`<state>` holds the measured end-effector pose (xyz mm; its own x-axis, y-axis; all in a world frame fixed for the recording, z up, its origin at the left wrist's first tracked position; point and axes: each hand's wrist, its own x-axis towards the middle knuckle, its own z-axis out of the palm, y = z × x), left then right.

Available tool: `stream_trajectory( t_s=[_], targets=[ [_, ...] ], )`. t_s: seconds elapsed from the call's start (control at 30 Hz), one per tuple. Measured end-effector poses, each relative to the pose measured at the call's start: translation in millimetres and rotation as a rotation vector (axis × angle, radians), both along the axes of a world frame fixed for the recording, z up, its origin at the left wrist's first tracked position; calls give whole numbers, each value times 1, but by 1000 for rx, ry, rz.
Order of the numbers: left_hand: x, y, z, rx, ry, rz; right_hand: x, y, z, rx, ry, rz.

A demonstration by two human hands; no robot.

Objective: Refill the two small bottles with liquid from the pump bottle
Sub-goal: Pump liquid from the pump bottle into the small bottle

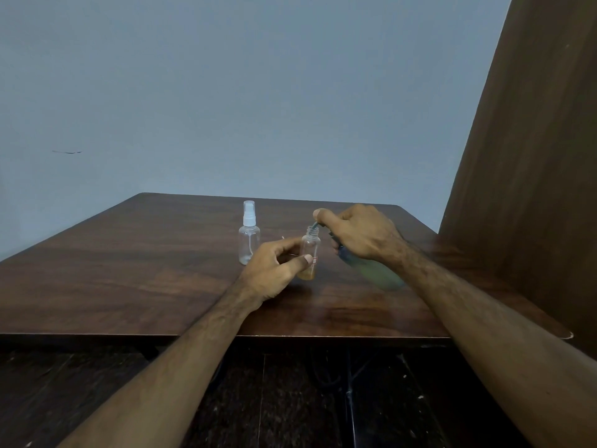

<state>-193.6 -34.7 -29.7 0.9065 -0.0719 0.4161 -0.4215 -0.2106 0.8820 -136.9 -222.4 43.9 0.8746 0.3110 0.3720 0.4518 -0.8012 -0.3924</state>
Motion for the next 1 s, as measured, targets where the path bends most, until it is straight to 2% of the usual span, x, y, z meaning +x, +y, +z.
stream_trajectory(
  t_s=[1.0],
  targets=[
    [-1, -2, 1, 0, -6, 24, -2, 3, -6, 24, -20, -18]
  ],
)
